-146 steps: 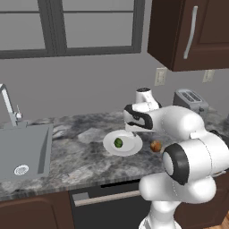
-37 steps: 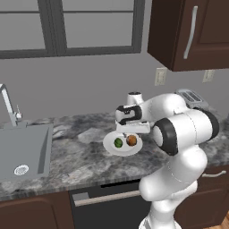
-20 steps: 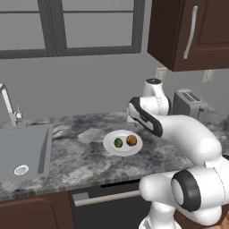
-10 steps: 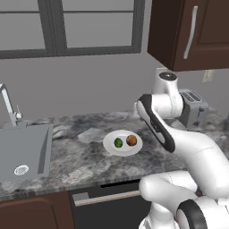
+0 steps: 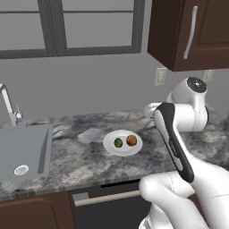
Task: Pick the avocado and bread from the counter and place them on the plate. Then pick the jam from the cabinet and place it next to the plate. Lastly close the cabinet door.
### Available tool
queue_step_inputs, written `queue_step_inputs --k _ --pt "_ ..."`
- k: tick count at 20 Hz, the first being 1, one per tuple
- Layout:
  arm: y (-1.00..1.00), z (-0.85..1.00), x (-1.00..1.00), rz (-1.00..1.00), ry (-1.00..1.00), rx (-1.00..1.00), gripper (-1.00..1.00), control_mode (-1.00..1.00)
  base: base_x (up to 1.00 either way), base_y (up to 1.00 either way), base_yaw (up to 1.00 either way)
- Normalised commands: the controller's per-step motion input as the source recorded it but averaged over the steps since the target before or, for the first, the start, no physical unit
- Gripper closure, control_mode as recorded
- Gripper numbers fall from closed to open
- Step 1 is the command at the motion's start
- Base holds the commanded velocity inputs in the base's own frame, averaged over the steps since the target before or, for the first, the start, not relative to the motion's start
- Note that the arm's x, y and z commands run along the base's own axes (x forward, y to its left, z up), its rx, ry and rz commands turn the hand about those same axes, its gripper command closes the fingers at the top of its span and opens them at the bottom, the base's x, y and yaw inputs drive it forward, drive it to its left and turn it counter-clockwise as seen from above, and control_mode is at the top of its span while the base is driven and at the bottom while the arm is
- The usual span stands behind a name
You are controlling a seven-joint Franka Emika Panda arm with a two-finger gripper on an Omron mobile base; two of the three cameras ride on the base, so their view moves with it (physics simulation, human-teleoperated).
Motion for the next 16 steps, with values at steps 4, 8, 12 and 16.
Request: queue_step_inputs --k 4,8,12,16 --pt "0.00 0.53 -0.39 0.00 -0.17 0.00 -1.00 -1.00 0.00 0.00 0.00" --pt "0.00 0.42 -0.51 0.00 -0.07 0.00 -1.00 -1.00 0.00 0.00 0.00" --pt "0.00 0.34 -0.53 0.00 -0.03 0.00 -1.00 -1.00 0.00 0.00 0.00" --pt "0.00 0.28 -0.60 0.00 -0.01 0.00 -1.00 -1.00 0.00 0.00 0.00"
